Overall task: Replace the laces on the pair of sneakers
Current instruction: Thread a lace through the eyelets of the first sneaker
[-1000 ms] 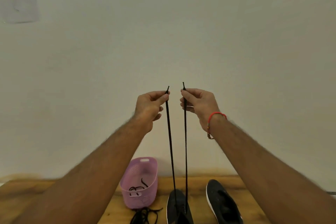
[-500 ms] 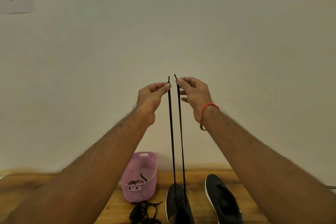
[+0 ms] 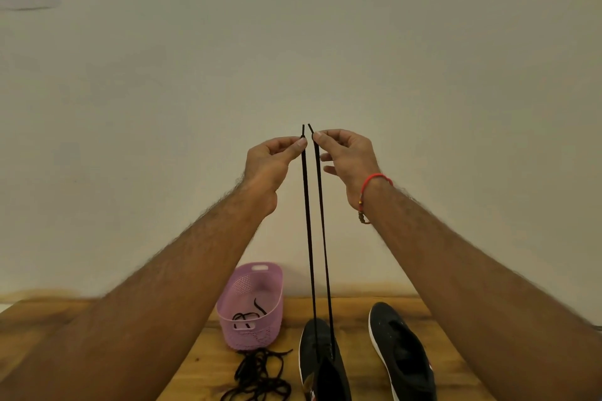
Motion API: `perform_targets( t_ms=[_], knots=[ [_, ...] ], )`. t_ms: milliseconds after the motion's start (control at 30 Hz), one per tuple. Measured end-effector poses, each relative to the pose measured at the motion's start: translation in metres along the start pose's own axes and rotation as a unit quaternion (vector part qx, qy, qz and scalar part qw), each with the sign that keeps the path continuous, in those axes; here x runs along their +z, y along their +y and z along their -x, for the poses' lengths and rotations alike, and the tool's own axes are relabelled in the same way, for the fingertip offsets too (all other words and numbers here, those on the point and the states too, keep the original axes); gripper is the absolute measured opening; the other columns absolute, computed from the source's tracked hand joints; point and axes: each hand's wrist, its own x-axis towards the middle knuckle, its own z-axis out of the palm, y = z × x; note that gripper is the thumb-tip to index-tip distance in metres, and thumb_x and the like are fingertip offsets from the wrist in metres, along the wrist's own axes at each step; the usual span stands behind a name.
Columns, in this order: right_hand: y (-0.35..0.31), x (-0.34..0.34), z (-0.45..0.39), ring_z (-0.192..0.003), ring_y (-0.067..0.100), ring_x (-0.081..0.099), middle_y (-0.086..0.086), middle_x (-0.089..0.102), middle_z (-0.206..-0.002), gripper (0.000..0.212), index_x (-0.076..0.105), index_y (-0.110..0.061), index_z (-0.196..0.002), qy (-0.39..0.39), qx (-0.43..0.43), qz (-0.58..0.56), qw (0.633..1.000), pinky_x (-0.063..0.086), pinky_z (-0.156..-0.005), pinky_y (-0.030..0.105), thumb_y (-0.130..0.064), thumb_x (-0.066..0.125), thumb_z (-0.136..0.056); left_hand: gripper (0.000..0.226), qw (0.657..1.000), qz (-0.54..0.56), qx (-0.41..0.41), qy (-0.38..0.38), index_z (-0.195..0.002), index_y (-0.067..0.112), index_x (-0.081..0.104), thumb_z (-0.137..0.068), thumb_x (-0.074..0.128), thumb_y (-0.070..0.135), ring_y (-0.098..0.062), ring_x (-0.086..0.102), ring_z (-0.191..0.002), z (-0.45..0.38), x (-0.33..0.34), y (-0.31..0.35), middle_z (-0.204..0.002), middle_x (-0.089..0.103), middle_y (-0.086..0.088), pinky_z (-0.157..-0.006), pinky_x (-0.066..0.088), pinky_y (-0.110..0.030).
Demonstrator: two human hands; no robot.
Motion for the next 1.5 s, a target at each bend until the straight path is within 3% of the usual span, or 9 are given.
perform_targets(
  t_ms=[233, 433, 633, 767, 900, 1033, 1233, 1333, 1500],
  knots=[
    [0.001, 0.001, -0.001, -0.084, 0.011, 0.067, -0.010, 0.070, -0.081, 0.013, 0.075, -0.017, -0.093, -0.019, 0.012, -0.016, 1.000, 0.054, -0.081, 0.033, -0.029, 0.072, -0.090, 0.022, 0.982, -0.028, -0.009, -0.184, -0.111, 0.017, 0.071, -0.095, 0.067, 0.033, -0.019, 0.069, -0.111, 0.011, 0.004, -0.018, -0.109, 0.075, 0.004, -0.098, 0.048, -0.041],
    [0.058, -0.025, 0.022, -0.100, 0.022, 0.069, 0.002, 0.071, -0.117, 0.057, 0.068, -0.026, -0.124, -0.116, 0.021, -0.073, 0.990, 0.057, -0.086, 0.039, -0.066, 0.037, -0.097, 0.022, 0.997, 0.007, -0.007, -0.082, -0.101, 0.022, 0.077, -0.086, 0.080, 0.038, -0.009, 0.054, -0.078, 0.007, 0.016, -0.032, -0.087, 0.068, 0.013, -0.076, 0.054, -0.033],
    [0.176, -0.050, 0.080, -0.113, 0.005, 0.061, -0.008, 0.060, -0.126, 0.052, 0.043, -0.038, -0.142, -0.300, 0.076, 0.152, 0.939, 0.049, -0.098, 0.030, -0.058, 0.051, -0.095, 0.027, 0.997, 0.045, -0.039, -0.042, -0.100, 0.030, 0.078, -0.077, 0.086, 0.044, -0.006, 0.042, -0.065, 0.005, 0.032, -0.046, -0.118, 0.072, 0.008, -0.059, 0.038, -0.025],
    [0.207, -0.050, 0.094, -0.092, -0.006, 0.061, -0.020, 0.065, -0.093, 0.041, 0.070, -0.031, -0.108, -0.330, 0.092, 0.220, 0.913, 0.047, -0.088, 0.022, -0.058, 0.042, -0.096, 0.026, 0.998, 0.029, -0.023, -0.046, -0.098, 0.032, 0.079, -0.077, 0.086, 0.045, -0.005, 0.042, -0.058, 0.001, 0.039, -0.052, -0.116, 0.073, 0.005, -0.056, 0.037, -0.024],
    [0.229, -0.056, 0.094, -0.063, 0.008, 0.050, -0.013, 0.048, -0.064, 0.060, 0.073, -0.018, -0.091, -0.319, 0.133, 0.159, 0.925, 0.049, -0.066, 0.026, -0.067, 0.039, -0.094, 0.019, 0.993, -0.083, 0.069, -0.056, -0.100, 0.033, 0.079, -0.085, 0.078, 0.046, 0.004, 0.054, -0.059, -0.008, 0.029, -0.069, -0.075, 0.067, 0.018, -0.066, 0.044, -0.018],
    [0.247, -0.065, 0.096, -0.055, 0.016, 0.033, -0.002, 0.026, -0.060, 0.057, 0.070, -0.010, -0.087, -0.239, 0.247, -0.062, 0.937, 0.038, -0.052, 0.027, -0.062, 0.049, -0.096, 0.035, 0.900, -0.402, 0.157, -0.066, -0.108, 0.027, 0.078, -0.098, 0.057, 0.053, -0.003, 0.060, -0.079, -0.001, -0.013, -0.122, -0.084, 0.068, 0.011, -0.081, 0.052, -0.029],
    [0.286, -0.080, 0.106, -0.055, 0.012, 0.047, 0.005, 0.052, -0.067, 0.031, 0.069, 0.002, -0.104, -0.066, 0.296, -0.198, 0.932, 0.038, -0.048, 0.023, -0.026, 0.055, -0.100, 0.035, 0.797, -0.518, -0.102, -0.293, -0.067, 0.032, 0.070, -0.098, 0.060, 0.047, 0.003, 0.055, -0.060, 0.057, -0.068, -0.234, -0.063, 0.062, 0.014, -0.054, 0.038, -0.014],
    [0.305, -0.077, 0.108, -0.055, 0.013, 0.049, 0.007, 0.053, -0.067, 0.029, 0.067, 0.007, -0.107, -0.068, 0.309, -0.144, 0.938, 0.039, -0.048, 0.023, -0.019, 0.057, -0.099, 0.014, 0.743, -0.480, -0.208, -0.417, -0.084, 0.041, 0.073, -0.096, 0.067, 0.036, 0.001, 0.063, -0.087, 0.073, -0.068, -0.269, -0.092, 0.071, 0.018, -0.077, 0.051, -0.021],
    [0.317, -0.065, 0.094, -0.054, 0.012, 0.047, 0.000, 0.056, -0.060, 0.025, 0.072, 0.001, -0.103, -0.108, 0.295, -0.067, 0.947, 0.038, -0.048, 0.023, -0.020, 0.060, -0.098, 0.018, 0.867, -0.416, -0.115, -0.249, -0.115, 0.037, 0.064, -0.097, 0.065, 0.033, -0.007, 0.058, -0.113, 0.076, -0.033, -0.307, -0.123, 0.060, 0.014, -0.095, 0.052, -0.034]
  ],
)
